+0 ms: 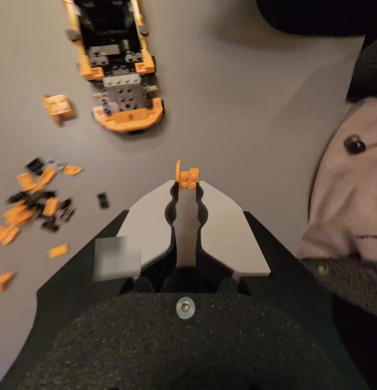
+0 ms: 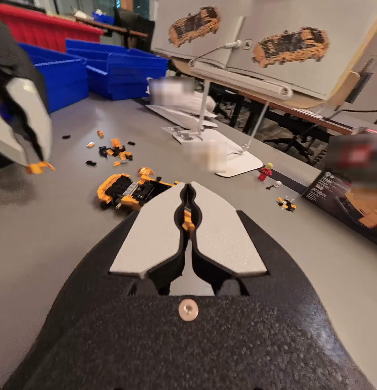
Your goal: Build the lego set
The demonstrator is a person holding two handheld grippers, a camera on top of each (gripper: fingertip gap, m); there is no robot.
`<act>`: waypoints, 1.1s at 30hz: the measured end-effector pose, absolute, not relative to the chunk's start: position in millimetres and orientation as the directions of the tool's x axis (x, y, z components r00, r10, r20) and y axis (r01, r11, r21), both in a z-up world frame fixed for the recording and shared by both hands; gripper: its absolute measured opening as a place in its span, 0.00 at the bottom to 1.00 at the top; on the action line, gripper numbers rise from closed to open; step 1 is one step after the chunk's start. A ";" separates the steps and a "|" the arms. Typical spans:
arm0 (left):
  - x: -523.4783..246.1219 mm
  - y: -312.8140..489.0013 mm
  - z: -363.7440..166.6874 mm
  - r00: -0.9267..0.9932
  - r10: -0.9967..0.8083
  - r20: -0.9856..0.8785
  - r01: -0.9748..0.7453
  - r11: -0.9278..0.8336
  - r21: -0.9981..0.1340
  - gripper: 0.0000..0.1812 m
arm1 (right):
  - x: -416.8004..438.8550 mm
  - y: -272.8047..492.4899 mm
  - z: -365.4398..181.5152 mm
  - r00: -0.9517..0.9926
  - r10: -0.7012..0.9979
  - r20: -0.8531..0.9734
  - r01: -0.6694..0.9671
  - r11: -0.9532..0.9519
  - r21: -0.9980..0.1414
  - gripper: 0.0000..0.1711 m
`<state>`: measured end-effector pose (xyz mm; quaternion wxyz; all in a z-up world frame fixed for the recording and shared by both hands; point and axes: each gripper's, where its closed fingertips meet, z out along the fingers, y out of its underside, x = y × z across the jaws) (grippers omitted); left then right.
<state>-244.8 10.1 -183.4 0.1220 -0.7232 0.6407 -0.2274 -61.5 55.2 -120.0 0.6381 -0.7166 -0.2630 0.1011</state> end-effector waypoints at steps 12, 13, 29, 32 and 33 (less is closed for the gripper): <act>-217.2 -6.7 -208.6 0.145 -0.945 0.294 -0.856 -0.269 -0.443 0.14 | -143.8 -11.0 -167.6 0.419 0.860 0.290 0.516 0.037 -0.856 0.00; -220.3 -5.3 -207.5 0.138 -0.949 0.282 -0.852 -0.259 -0.456 0.15 | -145.1 -12.1 -168.6 0.413 0.864 0.288 0.520 0.036 -0.853 0.00; -207.1 -56.4 -221.0 -0.095 -0.964 0.250 -0.833 -0.061 -0.550 0.10 | -192.6 -41.2 -212.0 0.305 0.943 0.137 0.699 -0.124 -0.704 0.00; -210.3 -31.9 -209.9 0.004 -0.973 0.232 -0.788 -0.146 -0.598 0.09 | -189.8 -33.7 -211.2 0.367 0.923 0.111 0.683 -0.186 -0.706 0.00; -210.6 -21.8 -208.2 0.046 -0.971 0.236 -0.772 -0.184 -0.609 0.10 | -190.2 -31.8 -211.7 0.385 0.917 0.103 0.680 -0.207 -0.703 0.01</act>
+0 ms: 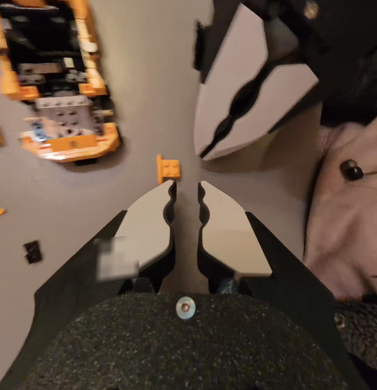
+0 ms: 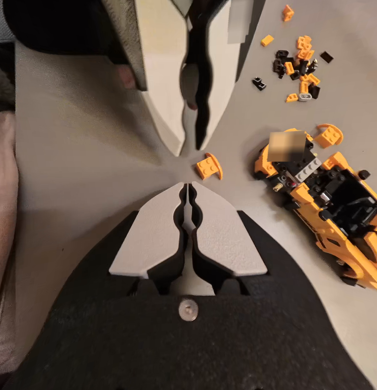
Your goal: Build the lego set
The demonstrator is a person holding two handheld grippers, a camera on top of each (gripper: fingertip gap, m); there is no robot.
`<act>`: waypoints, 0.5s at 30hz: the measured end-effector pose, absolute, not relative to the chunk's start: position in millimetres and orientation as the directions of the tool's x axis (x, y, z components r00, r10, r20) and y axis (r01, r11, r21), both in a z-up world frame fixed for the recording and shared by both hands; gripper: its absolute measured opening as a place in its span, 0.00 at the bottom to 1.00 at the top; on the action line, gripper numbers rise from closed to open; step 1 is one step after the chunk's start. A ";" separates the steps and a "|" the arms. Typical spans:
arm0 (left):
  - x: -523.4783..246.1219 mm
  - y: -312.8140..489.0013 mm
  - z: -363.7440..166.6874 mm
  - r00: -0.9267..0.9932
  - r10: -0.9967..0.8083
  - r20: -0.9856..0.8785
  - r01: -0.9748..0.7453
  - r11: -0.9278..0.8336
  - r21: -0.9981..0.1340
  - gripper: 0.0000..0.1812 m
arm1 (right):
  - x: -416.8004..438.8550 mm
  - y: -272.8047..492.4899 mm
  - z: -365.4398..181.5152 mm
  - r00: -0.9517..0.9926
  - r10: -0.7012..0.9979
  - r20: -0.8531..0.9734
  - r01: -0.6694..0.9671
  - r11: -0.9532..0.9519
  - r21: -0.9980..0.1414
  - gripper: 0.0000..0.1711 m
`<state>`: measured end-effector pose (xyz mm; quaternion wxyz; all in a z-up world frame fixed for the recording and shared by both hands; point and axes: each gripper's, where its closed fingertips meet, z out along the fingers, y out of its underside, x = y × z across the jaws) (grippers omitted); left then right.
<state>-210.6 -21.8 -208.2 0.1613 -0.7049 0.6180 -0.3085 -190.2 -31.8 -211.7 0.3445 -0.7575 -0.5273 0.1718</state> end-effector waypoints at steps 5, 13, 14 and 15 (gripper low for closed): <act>-205.2 -14.7 -218.3 0.060 -0.962 0.265 -0.763 -0.216 -0.610 0.19 | -198.1 -27.3 -212.8 0.457 0.888 0.055 0.658 -0.295 -0.693 0.05; -201.8 -65.3 -215.6 -0.112 -0.922 0.370 -0.751 -0.166 -0.640 0.16 | -184.4 -19.7 -221.6 0.508 0.858 0.080 0.686 -0.346 -0.640 0.05; -202.9 -69.7 -214.9 -0.132 -0.922 0.364 -0.749 -0.148 -0.646 0.16 | -175.6 -13.8 -221.9 0.524 0.844 0.117 0.697 -0.346 -0.628 0.05; -204.1 -70.4 -212.5 -0.143 -0.926 0.348 -0.743 -0.132 -0.656 0.15 | -167.2 -8.1 -221.0 0.540 0.828 0.147 0.703 -0.348 -0.621 0.05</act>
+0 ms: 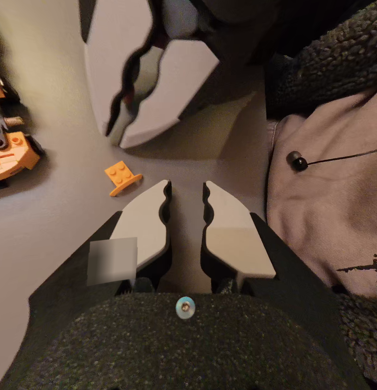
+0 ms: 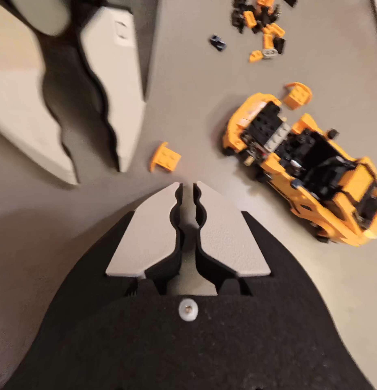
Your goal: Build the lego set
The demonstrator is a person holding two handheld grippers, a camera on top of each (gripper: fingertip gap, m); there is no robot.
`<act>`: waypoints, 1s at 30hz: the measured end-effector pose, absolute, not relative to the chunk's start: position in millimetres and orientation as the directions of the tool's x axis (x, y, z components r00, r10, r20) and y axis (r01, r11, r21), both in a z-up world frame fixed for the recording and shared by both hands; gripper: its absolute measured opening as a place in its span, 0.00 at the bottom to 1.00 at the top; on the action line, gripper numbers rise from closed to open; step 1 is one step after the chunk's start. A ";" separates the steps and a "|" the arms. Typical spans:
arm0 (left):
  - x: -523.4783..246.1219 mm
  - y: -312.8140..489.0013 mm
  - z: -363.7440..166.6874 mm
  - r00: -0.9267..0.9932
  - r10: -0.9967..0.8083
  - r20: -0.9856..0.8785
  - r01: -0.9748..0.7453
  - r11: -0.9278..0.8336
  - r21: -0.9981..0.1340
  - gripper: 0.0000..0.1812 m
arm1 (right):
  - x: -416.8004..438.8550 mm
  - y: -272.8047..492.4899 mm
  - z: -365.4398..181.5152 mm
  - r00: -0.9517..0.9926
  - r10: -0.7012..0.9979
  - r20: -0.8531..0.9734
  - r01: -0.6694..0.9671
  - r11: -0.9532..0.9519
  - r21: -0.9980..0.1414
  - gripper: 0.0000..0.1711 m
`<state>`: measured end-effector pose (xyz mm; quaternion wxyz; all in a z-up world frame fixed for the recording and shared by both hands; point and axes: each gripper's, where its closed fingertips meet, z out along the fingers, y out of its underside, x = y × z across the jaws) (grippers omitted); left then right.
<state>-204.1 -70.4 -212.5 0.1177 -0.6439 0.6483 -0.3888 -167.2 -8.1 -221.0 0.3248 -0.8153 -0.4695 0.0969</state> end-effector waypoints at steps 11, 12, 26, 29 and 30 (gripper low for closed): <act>-208.9 -19.0 -222.8 -0.065 -0.979 0.193 -0.768 -0.074 -0.636 0.20 | -189.4 -26.9 -218.0 0.562 0.825 0.065 0.660 -0.400 -0.636 0.13; -206.9 -23.1 -223.9 -0.085 -0.979 0.186 -0.767 -0.055 -0.639 0.20 | -189.0 -25.2 -220.2 0.569 0.819 0.079 0.668 -0.404 -0.625 0.13; -212.0 33.2 -198.6 0.072 -0.991 0.116 -0.658 -0.135 -0.741 0.20 | -173.5 -7.9 -219.0 0.559 0.820 0.125 0.701 -0.387 -0.599 0.18; -205.4 60.2 -198.2 0.107 -0.994 0.031 -0.675 -0.095 -0.731 0.29 | -182.0 -5.2 -223.1 0.629 0.773 0.089 0.656 -0.465 -0.595 0.31; -202.0 67.0 -200.0 0.106 -0.994 0.011 -0.685 -0.081 -0.724 0.33 | -184.2 -4.2 -223.8 0.644 0.760 0.092 0.648 -0.477 -0.594 0.33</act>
